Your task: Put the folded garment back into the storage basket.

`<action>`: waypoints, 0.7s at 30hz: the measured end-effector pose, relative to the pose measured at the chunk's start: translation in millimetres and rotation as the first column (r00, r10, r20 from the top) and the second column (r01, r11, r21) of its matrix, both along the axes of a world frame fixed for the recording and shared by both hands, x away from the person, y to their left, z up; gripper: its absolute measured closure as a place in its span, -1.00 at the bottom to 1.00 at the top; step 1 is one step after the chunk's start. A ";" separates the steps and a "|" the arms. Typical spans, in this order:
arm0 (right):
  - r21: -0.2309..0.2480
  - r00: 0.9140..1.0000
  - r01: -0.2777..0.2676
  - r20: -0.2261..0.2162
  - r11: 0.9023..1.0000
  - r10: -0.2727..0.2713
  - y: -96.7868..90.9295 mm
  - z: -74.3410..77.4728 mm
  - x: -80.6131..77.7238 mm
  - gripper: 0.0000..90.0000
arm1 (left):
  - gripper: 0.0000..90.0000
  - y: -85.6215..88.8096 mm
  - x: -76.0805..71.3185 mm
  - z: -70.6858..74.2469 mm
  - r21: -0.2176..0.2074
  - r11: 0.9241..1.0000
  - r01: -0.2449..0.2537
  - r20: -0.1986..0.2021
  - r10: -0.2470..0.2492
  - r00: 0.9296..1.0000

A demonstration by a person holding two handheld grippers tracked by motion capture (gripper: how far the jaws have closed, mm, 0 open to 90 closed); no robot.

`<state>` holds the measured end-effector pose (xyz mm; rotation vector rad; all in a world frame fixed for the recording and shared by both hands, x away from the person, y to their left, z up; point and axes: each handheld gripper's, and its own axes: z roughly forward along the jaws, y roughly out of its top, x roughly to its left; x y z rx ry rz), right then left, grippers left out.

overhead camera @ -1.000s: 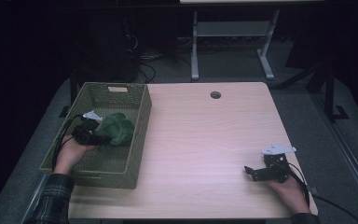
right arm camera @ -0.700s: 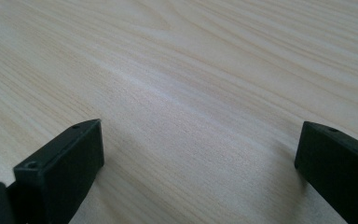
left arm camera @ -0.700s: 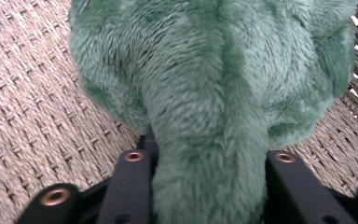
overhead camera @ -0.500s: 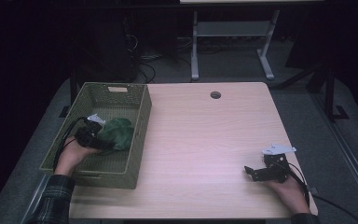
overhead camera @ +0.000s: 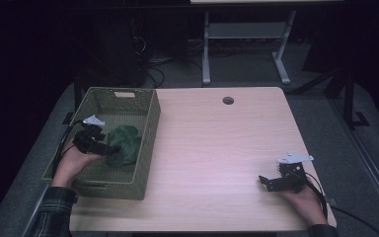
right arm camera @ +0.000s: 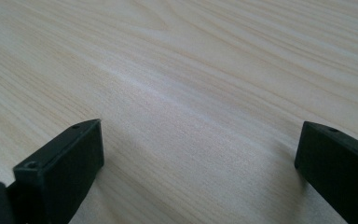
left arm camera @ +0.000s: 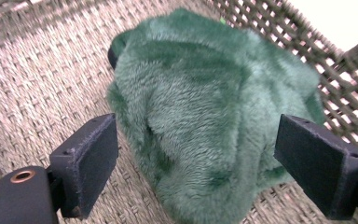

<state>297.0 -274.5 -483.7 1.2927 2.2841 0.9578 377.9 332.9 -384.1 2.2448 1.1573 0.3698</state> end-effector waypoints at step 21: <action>-0.001 1.000 0.008 -0.001 1.000 -0.008 0.5 0.0 -0.6 -0.98 | -0.70 -74.0 -18.0 45.6 -0.069 0.988 0.134 0.101 -0.127 0.987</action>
